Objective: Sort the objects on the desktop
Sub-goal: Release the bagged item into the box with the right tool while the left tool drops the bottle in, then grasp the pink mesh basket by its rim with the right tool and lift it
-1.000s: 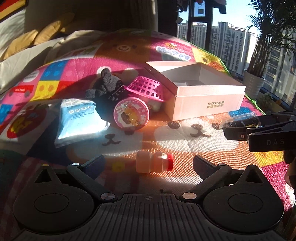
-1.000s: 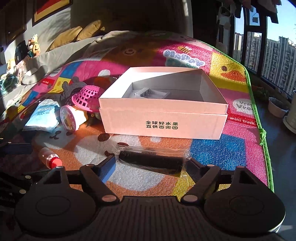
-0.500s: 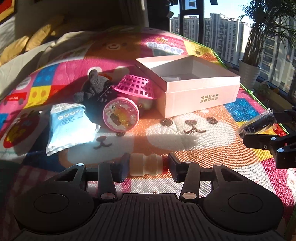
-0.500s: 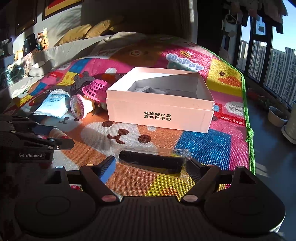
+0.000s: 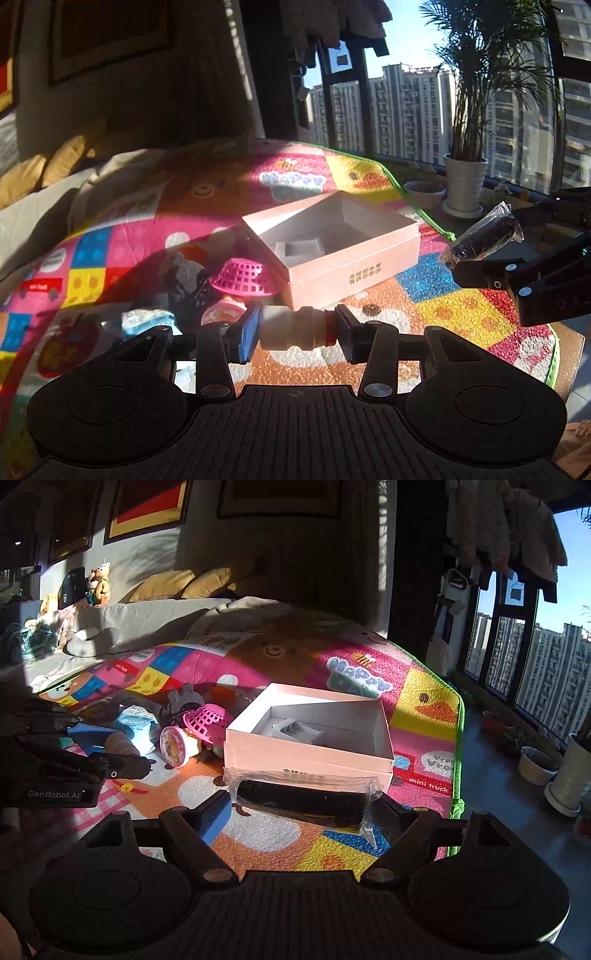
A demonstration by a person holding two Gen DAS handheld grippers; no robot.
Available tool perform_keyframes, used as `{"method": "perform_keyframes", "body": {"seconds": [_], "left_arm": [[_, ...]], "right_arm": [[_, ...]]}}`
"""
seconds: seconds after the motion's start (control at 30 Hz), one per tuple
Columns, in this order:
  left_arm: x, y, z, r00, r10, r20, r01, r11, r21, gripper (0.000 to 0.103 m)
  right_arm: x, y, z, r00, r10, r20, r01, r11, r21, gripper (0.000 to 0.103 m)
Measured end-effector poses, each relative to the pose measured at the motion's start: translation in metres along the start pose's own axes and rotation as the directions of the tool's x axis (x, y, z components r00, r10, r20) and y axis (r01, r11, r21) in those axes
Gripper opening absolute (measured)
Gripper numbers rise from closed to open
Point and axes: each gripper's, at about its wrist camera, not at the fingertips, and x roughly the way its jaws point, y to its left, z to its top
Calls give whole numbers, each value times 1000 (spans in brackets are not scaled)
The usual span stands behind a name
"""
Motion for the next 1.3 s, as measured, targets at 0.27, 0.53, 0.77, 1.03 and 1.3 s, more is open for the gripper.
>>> {"method": "perform_keyframes", "body": {"seconds": [0.27, 0.53, 0.77, 1.03, 1.3], "left_arm": [[34, -6, 60, 993, -13, 120, 6, 998, 64, 48], [130, 8, 92, 994, -48, 101, 47, 999, 13, 50], [129, 57, 59, 996, 52, 73, -46, 995, -83, 97], [96, 73, -17, 988, 106, -111, -122, 982, -142, 102], [79, 80, -50, 982, 76, -173, -108, 977, -183, 103]], "right_arm": [[5, -40, 65, 988, -40, 147, 29, 997, 78, 83], [112, -86, 119, 996, -11, 90, -11, 972, 235, 83], [168, -103, 109, 999, -45, 18, 37, 948, 315, 96], [173, -39, 78, 1000, -3, -3, 3, 989, 150, 100], [174, 80, 64, 984, 179, -9, -177, 963, -202, 81]]}}
